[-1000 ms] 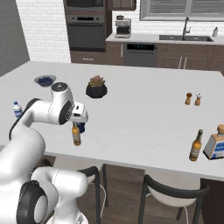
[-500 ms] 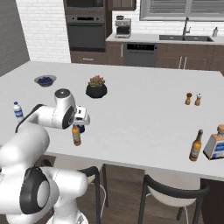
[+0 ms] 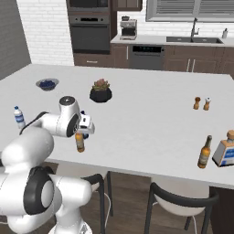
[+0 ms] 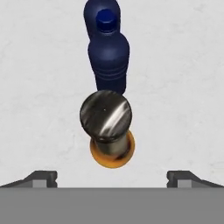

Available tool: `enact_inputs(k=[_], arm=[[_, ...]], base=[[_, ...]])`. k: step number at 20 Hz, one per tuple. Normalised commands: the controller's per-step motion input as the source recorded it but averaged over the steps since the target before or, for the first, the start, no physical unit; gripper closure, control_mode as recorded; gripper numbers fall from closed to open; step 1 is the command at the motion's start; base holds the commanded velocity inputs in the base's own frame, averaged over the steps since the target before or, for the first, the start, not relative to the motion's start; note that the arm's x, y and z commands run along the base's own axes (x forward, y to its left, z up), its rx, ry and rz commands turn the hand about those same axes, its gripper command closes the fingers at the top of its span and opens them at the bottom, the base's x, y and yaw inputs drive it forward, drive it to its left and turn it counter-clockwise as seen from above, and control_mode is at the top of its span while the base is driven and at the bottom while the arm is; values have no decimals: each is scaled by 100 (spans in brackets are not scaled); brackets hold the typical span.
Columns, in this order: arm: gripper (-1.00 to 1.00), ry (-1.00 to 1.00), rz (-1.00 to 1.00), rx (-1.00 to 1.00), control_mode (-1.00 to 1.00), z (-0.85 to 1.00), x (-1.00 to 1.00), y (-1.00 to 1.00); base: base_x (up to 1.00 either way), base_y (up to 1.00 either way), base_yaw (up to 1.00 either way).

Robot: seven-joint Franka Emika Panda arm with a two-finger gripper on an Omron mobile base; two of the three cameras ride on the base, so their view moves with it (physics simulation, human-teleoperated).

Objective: Move the plastic bottles in the middle to the plastics group, and the glass bottles in the middle to the glass group.

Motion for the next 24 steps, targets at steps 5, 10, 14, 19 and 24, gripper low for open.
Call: enact_inputs(k=[5, 10, 14, 19, 24], arm=[[-100, 0, 0, 0, -100, -36, 1, 4], [-100, 0, 0, 0, -100, -11, 8, 4], [-100, 0, 0, 0, -100, -6, 12, 0], [-100, -3, 0, 0, -100, -5, 18, 0], [-100, -5, 0, 0, -100, -1, 18, 0]], base=[[0, 0, 0], [0, 0, 0], [0, 0, 0], [0, 0, 0], [0, 0, 0]])
